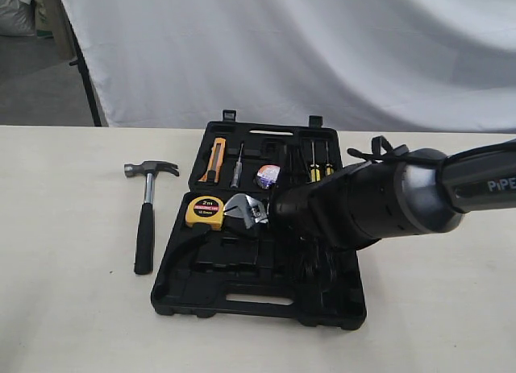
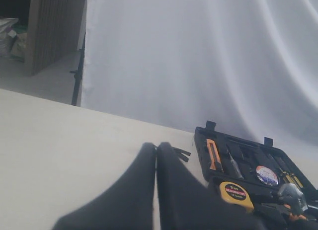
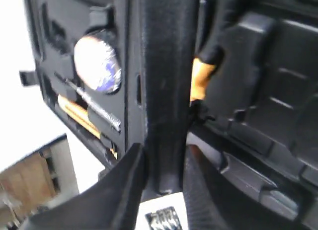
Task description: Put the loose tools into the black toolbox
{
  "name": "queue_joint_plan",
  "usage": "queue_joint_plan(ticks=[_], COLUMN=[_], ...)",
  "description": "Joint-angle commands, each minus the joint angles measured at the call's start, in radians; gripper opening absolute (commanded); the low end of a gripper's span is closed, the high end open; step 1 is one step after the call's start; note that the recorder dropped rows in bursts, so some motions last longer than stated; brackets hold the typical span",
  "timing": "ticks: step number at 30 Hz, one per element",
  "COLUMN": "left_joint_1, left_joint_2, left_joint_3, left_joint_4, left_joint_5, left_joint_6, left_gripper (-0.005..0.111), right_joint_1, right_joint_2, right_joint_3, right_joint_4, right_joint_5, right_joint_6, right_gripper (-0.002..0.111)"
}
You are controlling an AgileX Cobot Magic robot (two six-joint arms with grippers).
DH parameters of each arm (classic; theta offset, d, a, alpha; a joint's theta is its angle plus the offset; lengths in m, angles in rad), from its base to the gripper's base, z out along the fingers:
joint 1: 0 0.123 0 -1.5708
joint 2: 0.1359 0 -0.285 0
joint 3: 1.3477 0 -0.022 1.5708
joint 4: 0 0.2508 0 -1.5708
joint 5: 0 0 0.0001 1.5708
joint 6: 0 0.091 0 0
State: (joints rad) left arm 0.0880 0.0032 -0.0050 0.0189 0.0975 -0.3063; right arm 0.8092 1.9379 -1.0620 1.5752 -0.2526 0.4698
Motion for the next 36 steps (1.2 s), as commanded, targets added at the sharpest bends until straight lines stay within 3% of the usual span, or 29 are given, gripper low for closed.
queue_joint_plan(ticks=[1, 17, 36], left_joint_1=[-0.004, -0.004, -0.004], left_joint_2=[-0.003, -0.003, -0.003], left_joint_3=[-0.003, -0.003, -0.003], left_joint_4=[0.003, 0.003, 0.003], left_joint_5=[-0.009, -0.009, -0.009], left_joint_6=[-0.005, -0.005, -0.005], left_gripper=[0.001, 0.001, 0.001], right_joint_1=[0.019, 0.133, 0.135], right_joint_2=[-0.013, -0.015, -0.013], right_joint_3=[-0.001, -0.054, -0.053], right_joint_4=[0.169, 0.169, 0.169], right_joint_5=[-0.068, -0.164, -0.219], right_joint_6=[-0.062, -0.083, -0.172], right_gripper=[0.0, 0.0, 0.0])
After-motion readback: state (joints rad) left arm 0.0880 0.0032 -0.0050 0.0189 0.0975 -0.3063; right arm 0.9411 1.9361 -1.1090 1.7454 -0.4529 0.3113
